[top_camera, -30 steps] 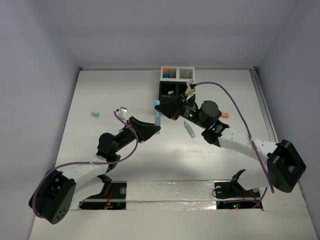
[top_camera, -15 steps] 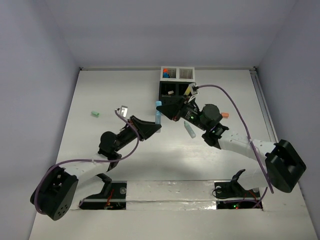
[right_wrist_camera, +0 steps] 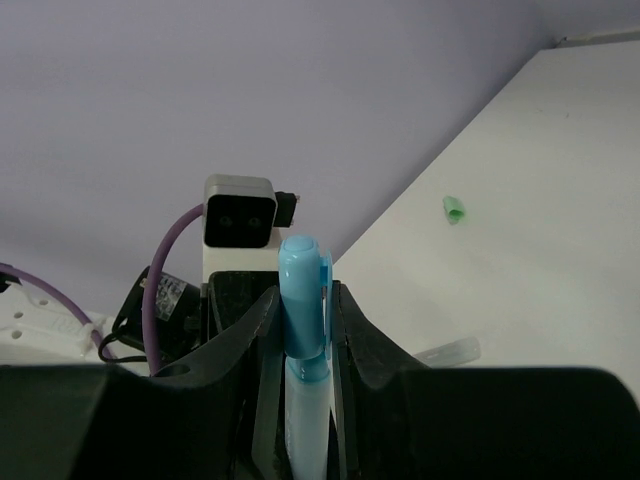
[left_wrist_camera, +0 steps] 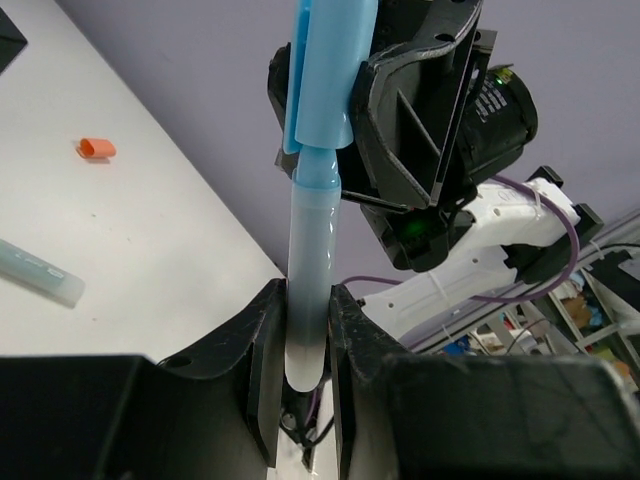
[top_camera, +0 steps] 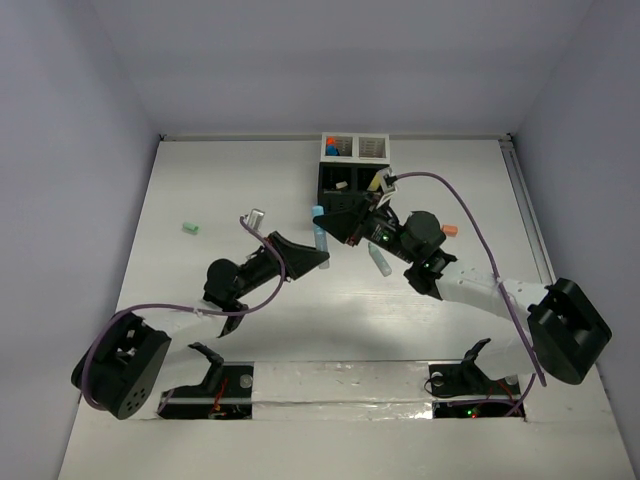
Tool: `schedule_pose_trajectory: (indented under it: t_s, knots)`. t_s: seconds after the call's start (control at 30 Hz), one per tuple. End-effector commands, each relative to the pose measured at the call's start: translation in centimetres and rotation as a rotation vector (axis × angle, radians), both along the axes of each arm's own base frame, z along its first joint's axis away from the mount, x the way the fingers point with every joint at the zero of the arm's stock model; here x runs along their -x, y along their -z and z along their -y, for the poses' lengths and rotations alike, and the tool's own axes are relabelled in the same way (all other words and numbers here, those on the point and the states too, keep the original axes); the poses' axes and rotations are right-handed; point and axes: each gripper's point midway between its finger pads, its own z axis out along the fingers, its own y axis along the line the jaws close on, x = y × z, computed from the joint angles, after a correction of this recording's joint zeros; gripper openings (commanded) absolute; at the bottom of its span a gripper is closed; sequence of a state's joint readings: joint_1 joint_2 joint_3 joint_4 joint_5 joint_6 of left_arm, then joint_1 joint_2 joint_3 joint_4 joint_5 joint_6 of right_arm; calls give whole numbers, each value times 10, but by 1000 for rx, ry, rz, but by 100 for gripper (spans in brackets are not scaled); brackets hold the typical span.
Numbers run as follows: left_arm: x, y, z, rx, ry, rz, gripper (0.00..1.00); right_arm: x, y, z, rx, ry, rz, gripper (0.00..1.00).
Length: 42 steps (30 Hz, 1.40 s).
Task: Sort the stationery into containers
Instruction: Close the pen cap on the pen.
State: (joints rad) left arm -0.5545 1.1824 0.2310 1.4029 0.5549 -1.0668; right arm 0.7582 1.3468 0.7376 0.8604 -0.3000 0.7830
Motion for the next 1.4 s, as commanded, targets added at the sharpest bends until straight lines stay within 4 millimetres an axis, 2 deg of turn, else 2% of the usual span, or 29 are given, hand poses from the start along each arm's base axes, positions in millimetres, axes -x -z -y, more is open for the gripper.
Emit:
schedule_pose_trajectory:
  t_s: [0.0, 0.23, 0.3, 0.57, 0.73, 0.9, 1.1, 1.23, 1.33, 1.37]
  knots:
    - [40, -110, -32, 328, -10, 435, 0, 58, -54, -7, -101, -244, 145, 0]
    - [48, -118, -36, 322, -14, 458, 0, 71, -30, -7, -29, -310, 69, 0]
    - [48, -118, -37, 318, -23, 453, 0, 75, -28, -4, -38, -314, 58, 0]
    - [58, -134, -50, 349, -67, 498, 0, 87, -40, 11, -104, -307, 96, 0]
    - [59, -146, -50, 359, -67, 526, 0, 104, -40, -1, -112, -370, 95, 1]
    - [59, -153, -50, 362, -72, 539, 0, 108, -38, -3, -117, -370, 81, 2]
    - [57, -164, -51, 353, -98, 570, 0, 115, -14, -11, -58, -364, 31, 1]
    - [56, -166, -50, 345, -98, 571, 0, 111, -1, -9, -18, -329, -3, 0]
    - [55, -169, -49, 331, -111, 582, 0, 111, 13, -8, 48, -313, -38, 0]
    - [54, -170, -49, 325, -114, 586, 0, 110, 25, -8, 90, -308, -69, 0]
